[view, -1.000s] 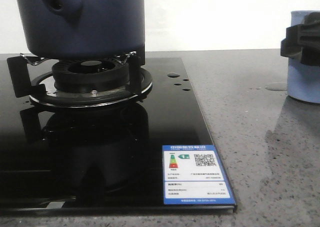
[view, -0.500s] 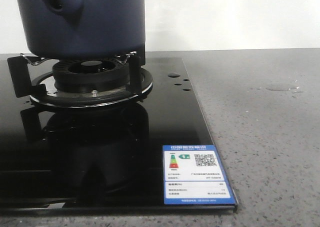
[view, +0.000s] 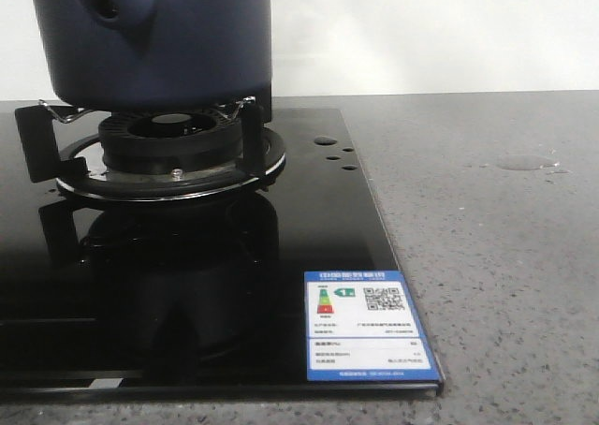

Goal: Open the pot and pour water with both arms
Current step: 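Carry the cup over the open saucepan and tilt it to pour water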

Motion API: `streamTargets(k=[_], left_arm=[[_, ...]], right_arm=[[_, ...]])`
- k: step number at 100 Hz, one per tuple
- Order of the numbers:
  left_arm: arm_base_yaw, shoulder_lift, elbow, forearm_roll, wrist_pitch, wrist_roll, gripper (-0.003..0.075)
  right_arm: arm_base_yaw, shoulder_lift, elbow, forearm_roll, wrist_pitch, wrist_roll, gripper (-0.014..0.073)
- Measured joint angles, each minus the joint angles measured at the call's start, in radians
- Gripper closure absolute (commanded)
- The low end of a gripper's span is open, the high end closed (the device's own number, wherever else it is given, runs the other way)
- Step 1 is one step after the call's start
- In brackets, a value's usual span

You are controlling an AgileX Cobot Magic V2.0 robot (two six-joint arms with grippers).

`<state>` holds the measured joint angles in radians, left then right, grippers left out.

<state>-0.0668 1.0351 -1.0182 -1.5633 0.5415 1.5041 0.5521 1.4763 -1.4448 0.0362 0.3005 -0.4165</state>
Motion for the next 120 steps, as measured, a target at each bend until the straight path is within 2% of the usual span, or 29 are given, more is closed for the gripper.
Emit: streamTargets(k=[24,50,92,104,120], left_arm=[[0.0,-0.001,0.0,0.0,0.0,0.0,0.0468],[0.0,-0.001,0.0,0.0,0.0,0.0,0.0468],[0.0,-0.001,0.0,0.0,0.0,0.0,0.0468],[0.0,-0.001,0.0,0.0,0.0,0.0,0.0468],[-0.031,-0.001,0.0,0.002,-0.006,0.0,0.0468]], right_arm=[[0.072,0.11,-0.108,-0.182,0.026,-0.06,0.0382],[0.088,0.179,-0.114,-0.481,0.021,-0.088,0.0382],[0.092,0.252,-0.114,-0.892,-0.143,-0.09,0.0382],[0.092,0.268,-0.114,-0.978,-0.152,-0.09,0.0381],[0.075,0.28,-0.125,-1.025,-0.167,-0.09,0.0381]])
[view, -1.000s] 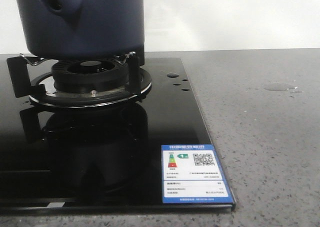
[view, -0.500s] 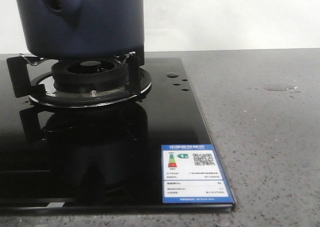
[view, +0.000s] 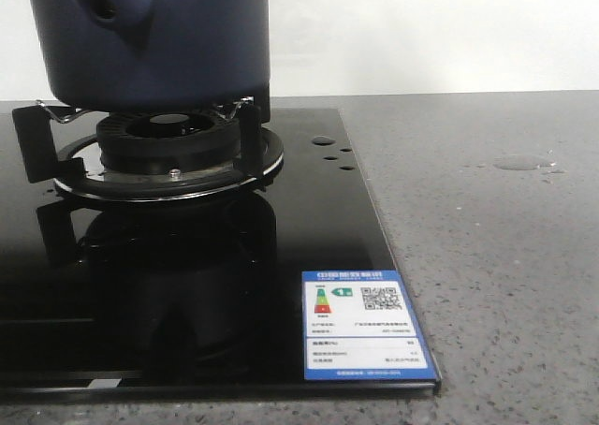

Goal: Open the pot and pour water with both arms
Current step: 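Carry the cup over the open saucepan and tilt it to pour water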

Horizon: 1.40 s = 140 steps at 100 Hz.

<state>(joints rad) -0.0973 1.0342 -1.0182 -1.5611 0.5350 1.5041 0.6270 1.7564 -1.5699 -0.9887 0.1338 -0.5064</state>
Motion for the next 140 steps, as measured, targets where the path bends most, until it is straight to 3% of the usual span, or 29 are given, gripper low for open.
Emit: streamTargets(k=[23,59,94,106,117,128,140], left_arm=[[-0.03,0.0,0.0,0.024,0.0,0.0,0.0469],[-0.047,0.0,0.0,0.029,-0.004,0.0,0.0469],[-0.058,0.0,0.0,0.049,-0.015,0.0,0.0469],[-0.058,0.0,0.0,0.05,-0.015,0.0,0.0469],[-0.059,0.0,0.0,0.05,-0.017,0.0,0.0469],[-0.059,0.0,0.0,0.05,-0.027,0.0,0.0469],[-0.059,0.0,0.0,0.05,-0.025,0.0,0.0469]], right_arm=[[-0.035,0.004,-0.013,-0.081,-0.002,0.0,0.0381],[-0.03,0.006,-0.126,-0.573,-0.009,0.0,0.0381],[-0.008,0.006,-0.197,-0.639,-0.028,0.002,0.0381],[-0.008,0.006,-0.197,-0.57,-0.028,0.041,0.0381],[-0.008,0.006,-0.197,-0.357,-0.003,0.214,0.0381],[-0.008,0.006,-0.197,-0.13,0.114,0.353,0.0381],[0.0,0.006,-0.197,0.012,0.271,0.392,0.0381]])
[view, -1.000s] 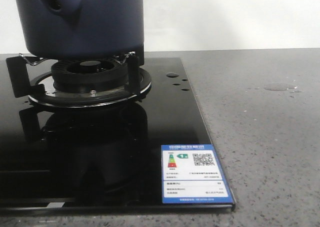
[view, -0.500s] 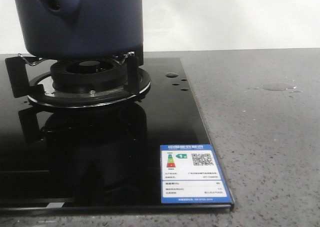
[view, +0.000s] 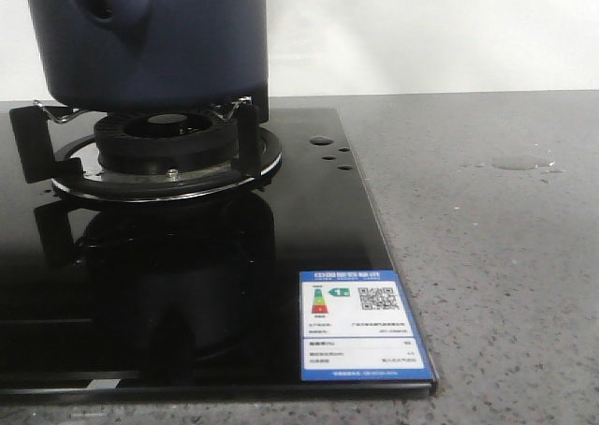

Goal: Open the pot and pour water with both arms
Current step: 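Carry the cup over the open saucepan and tilt it to pour water, then lower the cup back onto the counter and open the right gripper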

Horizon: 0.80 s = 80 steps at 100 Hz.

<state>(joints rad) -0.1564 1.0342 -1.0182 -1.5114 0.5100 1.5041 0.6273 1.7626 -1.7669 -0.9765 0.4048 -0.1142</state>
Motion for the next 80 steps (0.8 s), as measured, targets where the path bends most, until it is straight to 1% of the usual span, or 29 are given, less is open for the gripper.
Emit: streamTargets(k=[11,26,36,45,52,59,66,78,80], left_arm=[[-0.002,0.0,0.0,0.0,0.004,0.0,0.0469],[-0.002,0.0,0.0,0.0,0.004,0.0,0.047],[-0.002,0.0,0.0,0.0,0.004,0.0,0.047],[-0.002,0.0,0.0,0.0,0.004,0.0,0.047],[-0.002,0.0,0.0,0.0,0.004,0.0,0.047],[-0.002,0.004,0.0,0.0,0.006,0.0,0.047],[-0.002,0.013,0.0,0.0,0.006,0.0,0.047],[-0.002,0.032,0.0,0.0,0.006,0.0,0.047],[-0.002,0.035,0.0,0.0,0.006,0.0,0.047]], right_arm=[[-0.002,-0.012,0.0,0.097,0.121,0.027,0.0381],[-0.048,-0.078,0.0,0.244,0.258,0.134,0.0382],[-0.14,-0.139,0.017,0.383,0.33,0.172,0.0382],[-0.235,-0.214,0.106,0.503,0.322,0.184,0.0382],[-0.3,-0.283,0.225,0.57,0.261,0.188,0.0382],[-0.352,-0.362,0.379,0.618,0.155,0.191,0.0382],[-0.391,-0.447,0.556,0.651,0.014,0.191,0.0382],[-0.44,-0.577,0.868,0.689,-0.288,0.195,0.0382],[-0.446,-0.594,0.919,0.696,-0.321,0.195,0.0382]])
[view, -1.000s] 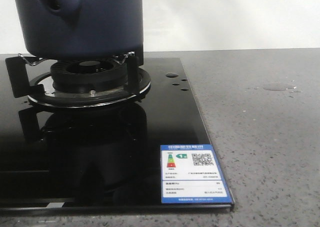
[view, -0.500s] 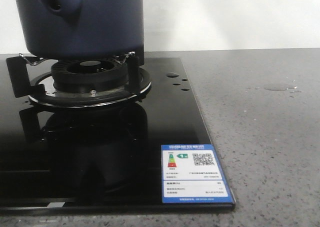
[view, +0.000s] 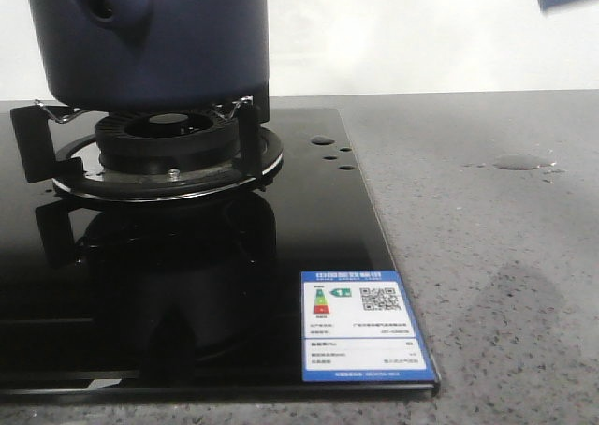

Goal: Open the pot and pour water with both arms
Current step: 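Lower the cup back onto the counter and open the right gripper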

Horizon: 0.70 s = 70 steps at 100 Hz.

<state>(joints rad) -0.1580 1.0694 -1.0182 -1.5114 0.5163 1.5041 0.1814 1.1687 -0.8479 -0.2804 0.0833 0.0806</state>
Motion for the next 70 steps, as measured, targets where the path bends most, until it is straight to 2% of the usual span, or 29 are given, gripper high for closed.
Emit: streamTargets(k=[9,22,31,39,46,55,70], left_arm=[[0.0,0.014,0.0,0.0,0.0,0.0,0.047],[0.0,0.039,0.0,0.0,0.0,0.0,0.047],[0.0,0.055,0.0,0.0,0.0,0.0,0.047],[0.0,0.066,0.0,0.0,0.005,0.0,0.047],[0.0,0.074,0.0,0.0,0.011,0.0,0.047],[0.0,0.076,0.0,0.0,0.018,0.0,0.047],[0.0,0.076,0.0,0.0,0.024,0.0,0.047]], right_arm=[[-0.013,-0.042,0.189,0.017,-0.199,0.0,0.0381],[-0.017,-0.037,0.364,0.019,-0.428,0.0,0.0381],[-0.017,-0.018,0.424,0.022,-0.524,0.0,0.0381],[-0.017,0.003,0.44,0.046,-0.548,0.0,0.0365],[-0.017,0.017,0.442,0.09,-0.55,0.0,0.0312],[-0.019,0.022,0.442,0.147,-0.552,0.0,0.019],[-0.019,0.022,0.442,0.172,-0.552,0.0,0.0001]])
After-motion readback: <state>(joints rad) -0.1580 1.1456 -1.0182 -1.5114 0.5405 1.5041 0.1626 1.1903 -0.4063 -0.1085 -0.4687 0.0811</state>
